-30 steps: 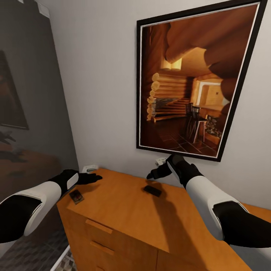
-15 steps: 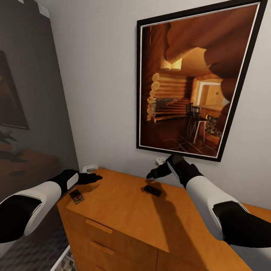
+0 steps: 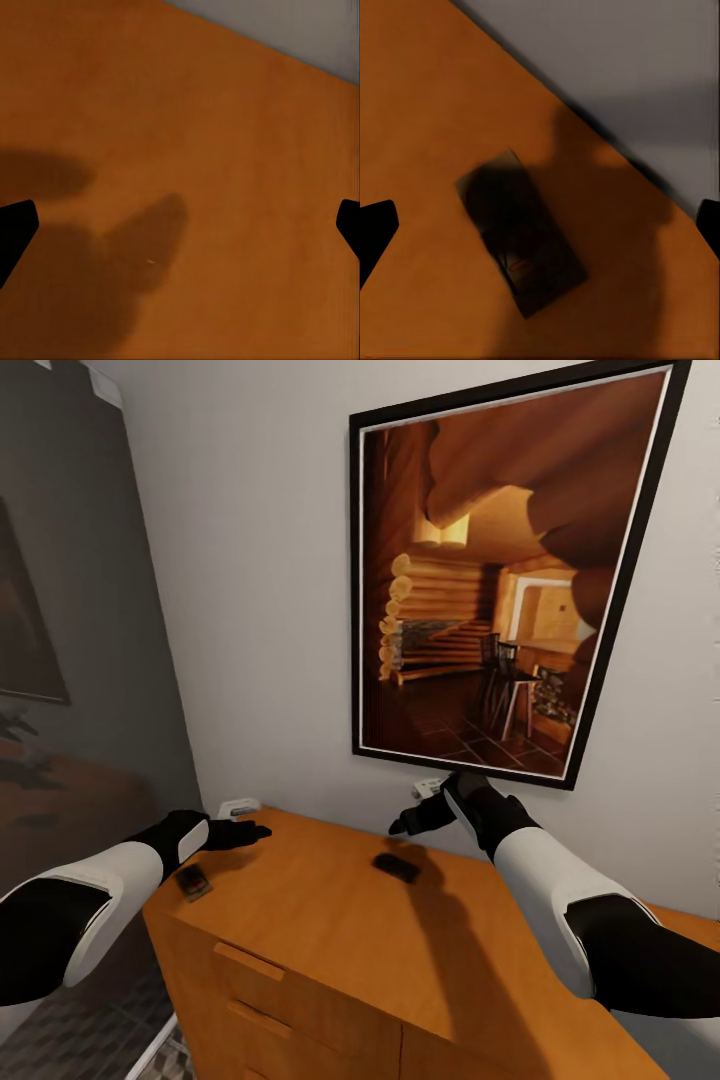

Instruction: Take the four mousetraps from the cabinet in the bathroom and place them on the bathroom floor. Make sure all four end up on the same floor surface, and ensure that at least two of them are either under or directly next to the same bathroom sink.

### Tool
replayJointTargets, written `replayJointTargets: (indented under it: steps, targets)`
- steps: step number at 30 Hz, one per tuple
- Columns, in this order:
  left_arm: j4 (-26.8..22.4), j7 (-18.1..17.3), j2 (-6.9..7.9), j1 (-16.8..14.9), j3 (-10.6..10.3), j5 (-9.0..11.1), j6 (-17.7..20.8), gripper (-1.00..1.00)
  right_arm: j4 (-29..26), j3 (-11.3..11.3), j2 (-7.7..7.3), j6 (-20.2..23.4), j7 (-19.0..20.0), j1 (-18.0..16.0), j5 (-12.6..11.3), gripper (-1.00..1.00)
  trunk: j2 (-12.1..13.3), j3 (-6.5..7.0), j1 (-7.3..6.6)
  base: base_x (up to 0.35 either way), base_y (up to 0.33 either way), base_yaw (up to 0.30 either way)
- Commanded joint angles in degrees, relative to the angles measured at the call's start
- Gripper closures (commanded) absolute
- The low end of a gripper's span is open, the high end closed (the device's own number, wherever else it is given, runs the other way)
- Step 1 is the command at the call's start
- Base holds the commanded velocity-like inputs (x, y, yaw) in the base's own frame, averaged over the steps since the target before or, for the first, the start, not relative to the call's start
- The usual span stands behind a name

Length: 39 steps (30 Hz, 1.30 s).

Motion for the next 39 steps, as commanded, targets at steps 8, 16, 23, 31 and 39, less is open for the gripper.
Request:
replayJointTargets:
  steps: [8, 16, 23, 31, 39]
  targets:
    - [-0.1, -0.1, 0.03, 0.0, -0.5, 0.6, 0.3, -1.0, -0.1, 0.1, -0.12, 0.0, 0.5, 0.0, 0.6, -1.0, -0.1, -0.08, 0.0, 0.0, -0.035, 0.0]
    - [-0.1, -0.1, 0.03, 0.0, -0.5, 0.6, 0.3, -1.0, 0.0, 0.2, -0.43, -0.5, 0.5, 0.0, 0.4, -1.0, -0.1, -0.08, 0.0, 0.0, -0.007, 0.0]
    - [-0.1, -0.1, 0.03, 0.0, -0.5, 0.6, 0.3, -1.0, 1.0, 0.2, -0.45, -1.0, 0.5, 0.0, 0.3, -1.0, -0.1, -0.08, 0.0, 0.0, -0.001, 0.0]
    - [0.0, -0.1, 0.0, 0.0, -0.5, 0.6, 0.3, -1.0, 5.6, 0.0, -0.12, -4.6, 0.5, 0.0, 0.2, -1.0, -0.1, -0.08, 0.0, 0.0, 0.0, 0.0]
    - [-0.1, 0.0, -0.05, 0.0, -0.5, 0.6, 0.3, -1.0, 9.0, -0.2, -0.08, -7.9, 0.6, 0.0, 0.2, -1.0, -0.1, -0.08, 0.0, 0.0, 0.0, 0.0]
